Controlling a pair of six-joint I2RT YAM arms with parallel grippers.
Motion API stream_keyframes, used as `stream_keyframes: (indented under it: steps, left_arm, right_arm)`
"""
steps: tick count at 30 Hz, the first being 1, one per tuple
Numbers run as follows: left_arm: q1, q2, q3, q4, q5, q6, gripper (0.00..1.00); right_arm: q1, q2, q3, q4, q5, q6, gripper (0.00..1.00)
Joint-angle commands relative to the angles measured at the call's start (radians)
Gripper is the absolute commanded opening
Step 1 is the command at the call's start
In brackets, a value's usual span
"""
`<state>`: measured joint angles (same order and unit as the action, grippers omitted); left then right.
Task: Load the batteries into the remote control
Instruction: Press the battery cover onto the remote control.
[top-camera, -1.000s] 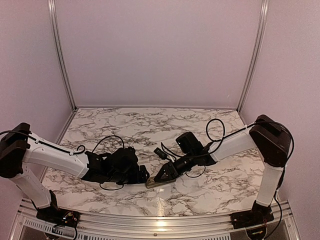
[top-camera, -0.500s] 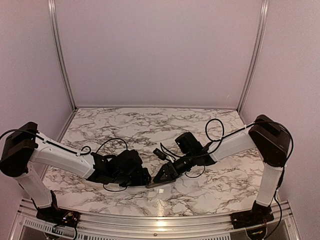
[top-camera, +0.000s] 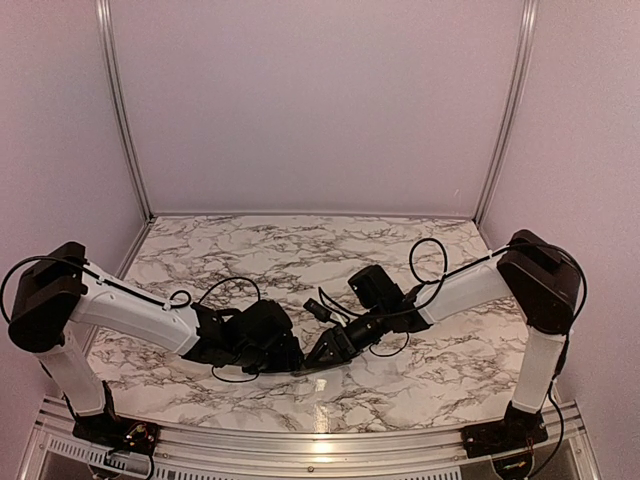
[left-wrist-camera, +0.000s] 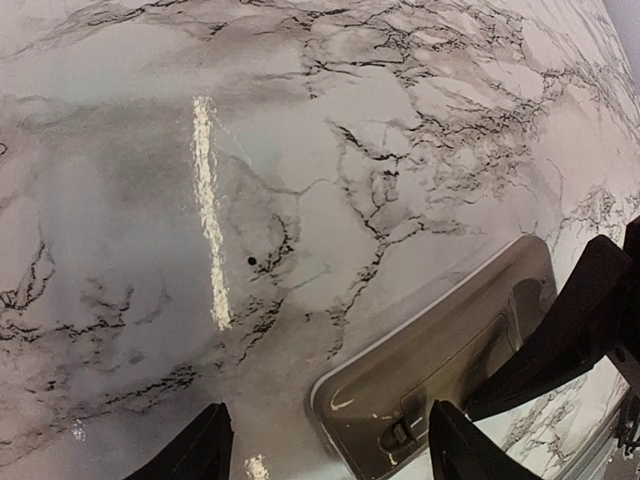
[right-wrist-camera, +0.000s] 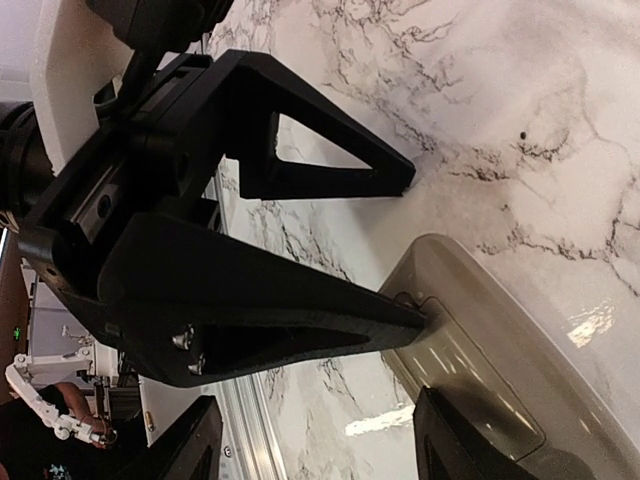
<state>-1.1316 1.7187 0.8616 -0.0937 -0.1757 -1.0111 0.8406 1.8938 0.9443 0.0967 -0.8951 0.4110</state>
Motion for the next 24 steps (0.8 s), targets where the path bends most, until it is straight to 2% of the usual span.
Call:
stream_keyframes:
  steps: [1, 11, 16, 24]
  left_arm:
    - [-0.003, 0.032, 0.018, -0.074, -0.01, -0.015, 0.69]
    - [-0.002, 0.066, 0.058, -0.159, -0.022, -0.007, 0.63]
    - [-0.002, 0.066, 0.066, -0.186, -0.025, 0.011, 0.55]
    - [0.008, 0.055, 0.072, -0.246, -0.044, 0.058, 0.52]
  right_arm:
    - [0.0, 0.031, 0.008, -0.037, 0.094, -0.003, 0.65]
    - [0.0, 0.035, 0.008, -0.037, 0.108, 0.009, 0.66]
    - [0.0, 0.033, 0.004, -0.032, 0.113, 0.015, 0.66]
    - [-0.001, 0.034, 0.004, -0.03, 0.113, 0.021, 0.65]
